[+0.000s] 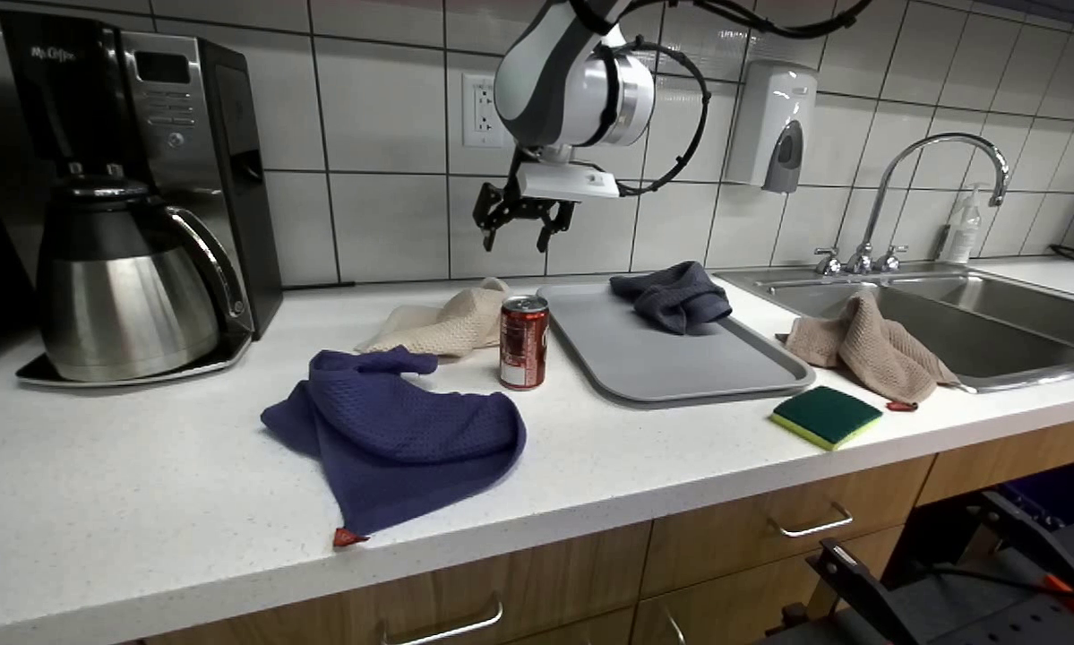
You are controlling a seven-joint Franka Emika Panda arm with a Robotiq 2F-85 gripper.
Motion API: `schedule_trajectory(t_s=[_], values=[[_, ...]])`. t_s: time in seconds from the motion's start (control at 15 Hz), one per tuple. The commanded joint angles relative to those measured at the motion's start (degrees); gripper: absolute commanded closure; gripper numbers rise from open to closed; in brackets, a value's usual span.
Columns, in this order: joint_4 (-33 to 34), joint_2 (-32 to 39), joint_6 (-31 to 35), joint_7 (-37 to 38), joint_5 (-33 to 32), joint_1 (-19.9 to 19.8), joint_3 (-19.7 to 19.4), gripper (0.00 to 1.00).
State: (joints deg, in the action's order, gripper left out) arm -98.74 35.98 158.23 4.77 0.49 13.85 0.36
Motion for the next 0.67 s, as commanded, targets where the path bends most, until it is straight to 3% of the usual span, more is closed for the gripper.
schedule_trajectory(t_s=[0.0, 0.6], values=[[-5.20, -4.51, -0.51, 1.86, -1.04, -1.06, -0.55, 0.00], [-12.18, -9.49, -0.09, 1.08, -0.66, -4.15, -1.28, 0.00]])
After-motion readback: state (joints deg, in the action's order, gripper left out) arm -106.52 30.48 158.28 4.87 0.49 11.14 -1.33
